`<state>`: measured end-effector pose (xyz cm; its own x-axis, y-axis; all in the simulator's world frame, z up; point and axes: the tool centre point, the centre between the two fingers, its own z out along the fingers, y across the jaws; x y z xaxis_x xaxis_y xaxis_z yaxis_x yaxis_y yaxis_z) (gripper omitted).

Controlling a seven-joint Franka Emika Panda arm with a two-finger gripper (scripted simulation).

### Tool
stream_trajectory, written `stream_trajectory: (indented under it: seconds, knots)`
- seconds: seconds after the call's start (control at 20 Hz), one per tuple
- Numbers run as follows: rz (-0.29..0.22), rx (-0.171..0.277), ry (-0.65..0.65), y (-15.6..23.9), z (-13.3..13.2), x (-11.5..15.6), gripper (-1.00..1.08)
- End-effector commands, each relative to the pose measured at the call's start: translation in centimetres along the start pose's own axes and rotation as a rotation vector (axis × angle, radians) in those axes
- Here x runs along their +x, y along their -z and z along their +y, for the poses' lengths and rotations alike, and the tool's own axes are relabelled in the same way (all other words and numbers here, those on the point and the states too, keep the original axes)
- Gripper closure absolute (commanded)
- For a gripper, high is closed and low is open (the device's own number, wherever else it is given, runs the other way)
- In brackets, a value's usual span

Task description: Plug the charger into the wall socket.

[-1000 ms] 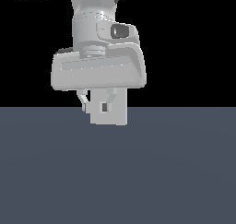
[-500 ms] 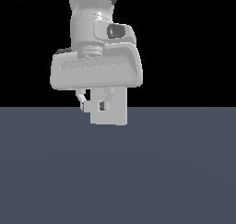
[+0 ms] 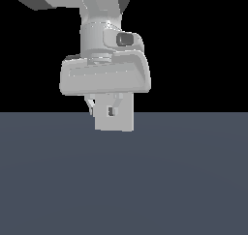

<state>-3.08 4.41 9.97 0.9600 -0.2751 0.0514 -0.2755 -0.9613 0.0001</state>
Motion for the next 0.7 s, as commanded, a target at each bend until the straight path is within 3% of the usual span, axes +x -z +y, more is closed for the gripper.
stream_trajectory:
  seconds: [0.0,0.65]
  knots:
    - [0.000,0.000,0.000,0.0,0.0,1.0,1.08]
    - [0.000,0.000,-0.001,-0.1,0.0,3.2,1.08]
